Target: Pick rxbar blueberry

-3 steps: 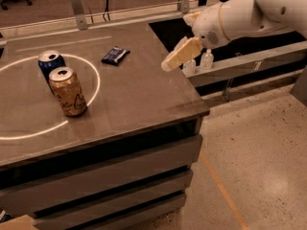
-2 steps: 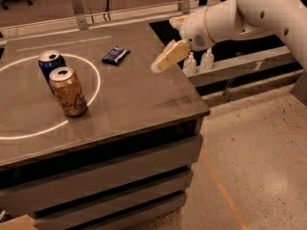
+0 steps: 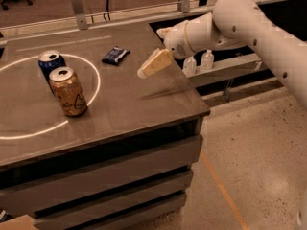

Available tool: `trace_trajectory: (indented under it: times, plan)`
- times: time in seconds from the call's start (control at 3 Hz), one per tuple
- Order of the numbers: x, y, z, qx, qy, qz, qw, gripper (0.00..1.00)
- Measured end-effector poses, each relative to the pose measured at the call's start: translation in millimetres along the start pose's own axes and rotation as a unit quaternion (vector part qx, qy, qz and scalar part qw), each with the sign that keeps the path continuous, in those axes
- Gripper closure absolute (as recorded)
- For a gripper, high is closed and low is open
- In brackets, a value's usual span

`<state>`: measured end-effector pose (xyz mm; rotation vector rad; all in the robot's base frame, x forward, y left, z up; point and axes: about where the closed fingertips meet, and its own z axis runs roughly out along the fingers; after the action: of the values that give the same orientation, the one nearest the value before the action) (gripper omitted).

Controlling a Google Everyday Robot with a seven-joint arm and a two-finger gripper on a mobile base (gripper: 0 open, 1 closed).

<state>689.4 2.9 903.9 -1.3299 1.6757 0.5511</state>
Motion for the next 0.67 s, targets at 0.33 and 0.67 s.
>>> trace_trajectory:
  times: [0.33,0.67]
  plan:
    - [-3,-10,22,0.019,0.002,0.013,0.9997,0.00]
    - [-8,-16,43,0.019,0.001,0.015,0.9997,0.00]
